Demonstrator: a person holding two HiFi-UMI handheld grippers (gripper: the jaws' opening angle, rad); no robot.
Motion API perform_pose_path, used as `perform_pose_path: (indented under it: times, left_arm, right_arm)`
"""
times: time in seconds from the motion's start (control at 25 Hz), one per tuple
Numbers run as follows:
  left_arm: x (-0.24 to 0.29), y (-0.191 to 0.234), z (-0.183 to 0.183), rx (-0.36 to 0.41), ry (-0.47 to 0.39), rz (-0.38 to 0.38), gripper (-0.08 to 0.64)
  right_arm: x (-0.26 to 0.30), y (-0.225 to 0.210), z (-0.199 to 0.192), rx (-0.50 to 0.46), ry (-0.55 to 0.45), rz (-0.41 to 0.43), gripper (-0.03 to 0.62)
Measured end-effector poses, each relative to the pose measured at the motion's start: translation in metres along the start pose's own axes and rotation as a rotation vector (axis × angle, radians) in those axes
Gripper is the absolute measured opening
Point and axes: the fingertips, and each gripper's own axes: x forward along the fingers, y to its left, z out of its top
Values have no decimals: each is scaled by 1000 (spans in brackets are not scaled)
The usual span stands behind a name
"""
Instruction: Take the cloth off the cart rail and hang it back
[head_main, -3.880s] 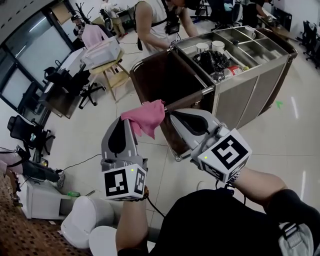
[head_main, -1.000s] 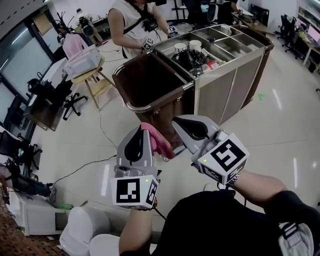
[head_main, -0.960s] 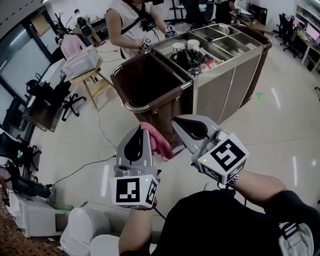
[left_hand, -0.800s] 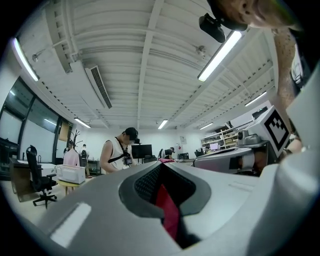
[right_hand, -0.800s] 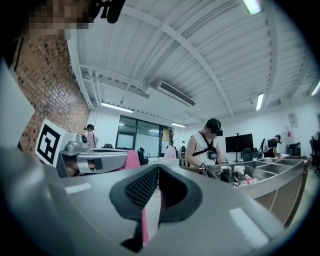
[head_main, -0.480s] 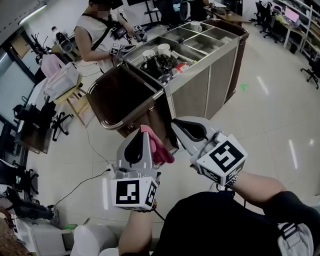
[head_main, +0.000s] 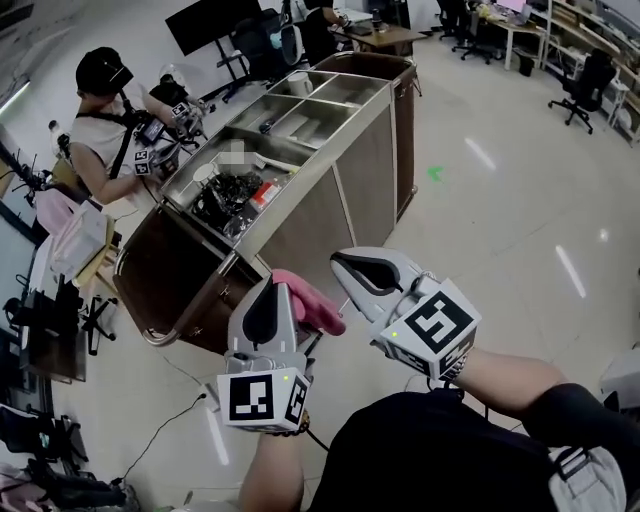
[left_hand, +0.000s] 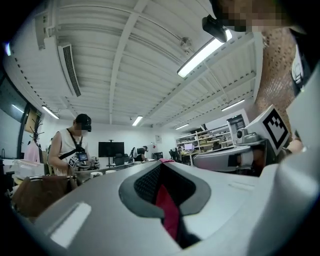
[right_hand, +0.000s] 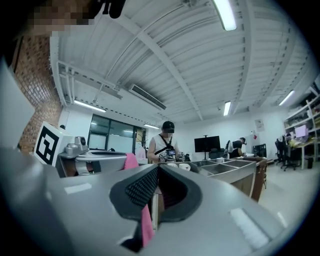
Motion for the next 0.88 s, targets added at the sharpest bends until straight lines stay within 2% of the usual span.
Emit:
perform_pose_path:
  times: [0.16,0.36,0.68,0.88]
  left_arm:
    - [54,-39,-17,0,-4,-56,6]
    - [111,-83,-37,-15,0,-120,6]
    - [179,-138,-64,-64,0,-231,6]
    - [212,-165,-77,-92,5,-323,6]
  right_arm:
    - [-31,-63,-9,6,11,-80,-8]
    - [-65,-124,-14,-1,-10,-139,-8]
    - [-109,-187,-29,-25,-18,-247,-8]
    - [-130,-216,-35,-35,4,-343,-8]
